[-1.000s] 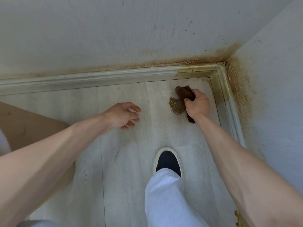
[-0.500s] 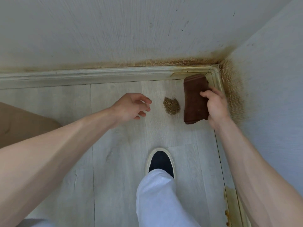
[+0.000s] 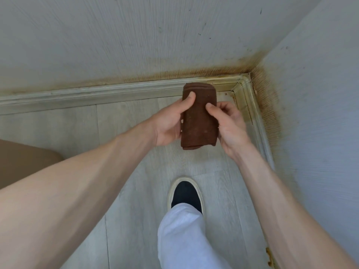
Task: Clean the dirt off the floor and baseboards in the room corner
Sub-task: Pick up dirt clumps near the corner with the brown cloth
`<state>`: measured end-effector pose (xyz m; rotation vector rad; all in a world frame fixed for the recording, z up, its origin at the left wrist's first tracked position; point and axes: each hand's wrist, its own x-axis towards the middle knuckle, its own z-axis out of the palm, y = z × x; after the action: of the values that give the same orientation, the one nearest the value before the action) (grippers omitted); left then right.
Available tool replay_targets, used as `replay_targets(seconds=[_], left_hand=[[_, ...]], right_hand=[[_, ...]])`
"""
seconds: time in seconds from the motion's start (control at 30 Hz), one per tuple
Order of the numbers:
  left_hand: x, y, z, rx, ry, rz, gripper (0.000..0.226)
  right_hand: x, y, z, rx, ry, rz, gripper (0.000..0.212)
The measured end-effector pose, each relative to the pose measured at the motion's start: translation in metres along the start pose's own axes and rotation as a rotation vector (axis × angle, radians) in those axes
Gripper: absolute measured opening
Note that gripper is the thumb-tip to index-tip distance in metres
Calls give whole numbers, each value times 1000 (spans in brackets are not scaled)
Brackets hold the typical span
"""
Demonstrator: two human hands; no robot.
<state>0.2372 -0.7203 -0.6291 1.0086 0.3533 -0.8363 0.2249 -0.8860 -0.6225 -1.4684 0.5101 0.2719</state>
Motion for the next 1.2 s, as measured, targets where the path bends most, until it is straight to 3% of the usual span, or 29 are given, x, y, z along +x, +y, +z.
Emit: replay_targets(seconds=[0.1,0.27,0.47,0.67,0.8,0.97,1.03,1.1,1.2], left_hand=[[1,-2,0,-10,44,12,50],[6,-6,4,37,270,91,41],[8,-3,4,83,244,139,38],[8,-4,7,134,153,65,41],[9,-6,5,27,93,37,43],[13,-6,3,-12,145,63,49],[12,-6,3,-11,132,65,47],[12,-6,2,-2,100,69,45],[12,-6,4,48,58,76,44]], right_hand=[[-2,0,5,10,24,40,20],[-1,-1,1,-128,131,21,27],[-8,1,-8,-57,41,184,33],[-9,8,-2,-176,191,-28,16],[-8,5,-1,-213,114,-81,13],[-6,12,-9,-457,128,-122,22],[-6,13,-11,-339,62,-6,34],[-8,9,-12,-26,-130,174,50],[-16,4,-12,260,-299,323,52]])
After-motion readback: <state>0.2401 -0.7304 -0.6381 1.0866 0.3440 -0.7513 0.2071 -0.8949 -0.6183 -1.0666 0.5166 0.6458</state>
